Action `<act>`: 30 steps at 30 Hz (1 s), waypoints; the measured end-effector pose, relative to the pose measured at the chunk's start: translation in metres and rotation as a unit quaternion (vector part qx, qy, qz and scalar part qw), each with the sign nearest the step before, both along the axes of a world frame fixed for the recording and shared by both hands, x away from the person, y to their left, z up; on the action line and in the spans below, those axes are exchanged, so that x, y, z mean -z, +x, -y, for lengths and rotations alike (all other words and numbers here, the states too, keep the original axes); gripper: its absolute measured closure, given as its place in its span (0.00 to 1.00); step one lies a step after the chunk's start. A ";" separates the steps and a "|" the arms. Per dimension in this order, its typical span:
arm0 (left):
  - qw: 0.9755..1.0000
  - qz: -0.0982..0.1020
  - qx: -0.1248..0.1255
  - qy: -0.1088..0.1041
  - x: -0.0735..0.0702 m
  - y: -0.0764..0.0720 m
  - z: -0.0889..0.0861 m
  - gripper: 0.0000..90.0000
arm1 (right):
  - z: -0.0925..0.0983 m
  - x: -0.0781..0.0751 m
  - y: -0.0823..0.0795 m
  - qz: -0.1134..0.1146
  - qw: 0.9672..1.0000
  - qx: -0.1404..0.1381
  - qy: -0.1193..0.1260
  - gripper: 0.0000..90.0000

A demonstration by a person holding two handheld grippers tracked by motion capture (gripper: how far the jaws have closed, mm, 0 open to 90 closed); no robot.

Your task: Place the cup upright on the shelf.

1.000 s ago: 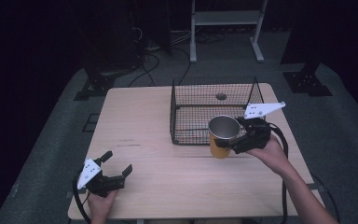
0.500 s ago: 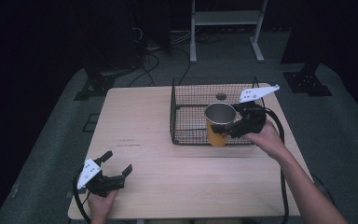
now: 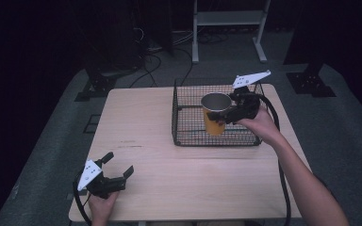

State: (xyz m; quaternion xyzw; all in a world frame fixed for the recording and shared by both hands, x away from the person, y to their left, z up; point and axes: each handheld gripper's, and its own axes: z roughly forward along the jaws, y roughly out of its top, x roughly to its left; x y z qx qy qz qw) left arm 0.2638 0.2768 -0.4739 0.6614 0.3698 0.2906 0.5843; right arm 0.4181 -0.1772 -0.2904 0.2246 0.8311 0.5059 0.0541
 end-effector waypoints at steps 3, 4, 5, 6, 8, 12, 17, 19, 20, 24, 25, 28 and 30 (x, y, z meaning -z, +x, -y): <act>1.000 0.000 0.000 -0.001 0.000 0.000 0.000 0.02 | -0.003 0.000 0.007 -0.001 1.000 0.001 -0.008 0.14; 1.000 0.000 0.000 -0.001 0.000 0.000 0.000 0.02 | -0.004 0.000 0.009 -0.002 1.000 0.001 -0.009 0.14; 1.000 0.000 0.000 -0.001 0.000 0.000 0.000 0.02 | -0.004 0.001 0.011 -0.003 1.000 0.002 -0.007 0.14; 1.000 0.000 0.000 -0.001 0.000 0.000 0.000 0.02 | -0.005 0.001 0.013 -0.005 1.000 0.002 -0.007 0.14; 1.000 0.000 0.001 -0.001 0.000 0.000 0.000 0.02 | -0.006 0.002 0.017 -0.006 1.000 0.002 -0.010 0.14; 1.000 0.000 0.001 -0.001 0.000 0.000 0.000 0.02 | -0.009 0.004 0.024 -0.009 1.000 0.001 -0.012 0.14; 1.000 0.000 0.001 -0.002 0.000 0.000 0.000 0.02 | -0.010 0.006 0.033 -0.011 1.000 0.001 -0.012 0.14; 1.000 0.000 0.001 -0.002 0.000 0.000 0.000 0.02 | -0.011 0.007 0.037 -0.014 1.000 0.001 -0.011 0.14; 1.000 0.000 0.001 -0.002 0.000 0.000 0.000 0.02 | -0.011 0.008 0.038 -0.015 1.000 0.002 -0.014 0.14; 1.000 0.001 0.002 -0.003 0.000 0.000 -0.001 0.02 | -0.012 0.009 0.046 -0.016 1.000 0.006 -0.021 0.14; 1.000 0.001 0.001 -0.003 0.000 0.000 -0.001 0.02 | -0.013 0.009 0.048 -0.018 1.000 0.007 -0.023 0.14; 1.000 0.000 0.002 -0.003 0.000 0.000 -0.001 0.03 | -0.013 0.009 0.053 -0.016 1.000 0.011 -0.024 0.14; 1.000 0.000 0.002 -0.003 0.000 0.000 -0.001 0.02 | -0.013 0.011 0.057 -0.021 1.000 0.011 -0.020 0.14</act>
